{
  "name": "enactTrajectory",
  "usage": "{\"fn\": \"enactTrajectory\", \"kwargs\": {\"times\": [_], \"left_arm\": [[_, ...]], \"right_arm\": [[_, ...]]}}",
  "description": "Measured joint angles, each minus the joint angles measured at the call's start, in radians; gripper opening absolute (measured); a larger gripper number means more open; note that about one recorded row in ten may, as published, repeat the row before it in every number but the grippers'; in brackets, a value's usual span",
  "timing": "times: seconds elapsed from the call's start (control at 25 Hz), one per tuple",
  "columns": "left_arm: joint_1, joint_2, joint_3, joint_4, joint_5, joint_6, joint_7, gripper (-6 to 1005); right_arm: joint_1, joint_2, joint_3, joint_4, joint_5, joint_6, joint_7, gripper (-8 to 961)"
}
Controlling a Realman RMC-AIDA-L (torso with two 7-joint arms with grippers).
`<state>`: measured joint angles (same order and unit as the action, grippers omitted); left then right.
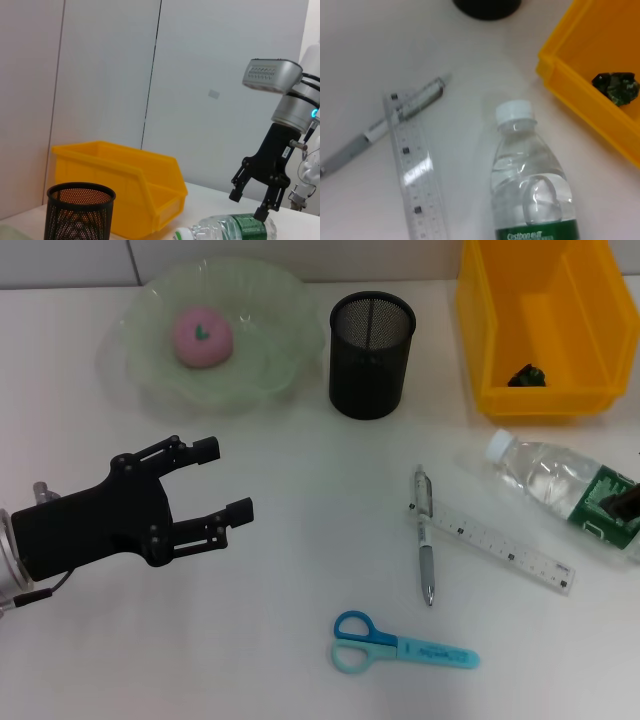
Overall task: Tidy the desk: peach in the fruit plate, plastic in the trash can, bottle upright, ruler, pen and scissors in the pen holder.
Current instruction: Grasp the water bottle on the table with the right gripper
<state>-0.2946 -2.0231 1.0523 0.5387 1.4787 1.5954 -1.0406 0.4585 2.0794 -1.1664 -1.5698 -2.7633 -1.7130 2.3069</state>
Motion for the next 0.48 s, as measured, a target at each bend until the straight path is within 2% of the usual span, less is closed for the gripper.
{"fn": "enactTrajectory", "kwargs": {"times": [0.48], "left_arm": [[0.000,-0.001,0.000,0.003,0.000,0.000,-0.007,860]], "right_arm": [[0.077,0.001,-0.006,0.246,-0.024,0.114,-0.057,846]]}}
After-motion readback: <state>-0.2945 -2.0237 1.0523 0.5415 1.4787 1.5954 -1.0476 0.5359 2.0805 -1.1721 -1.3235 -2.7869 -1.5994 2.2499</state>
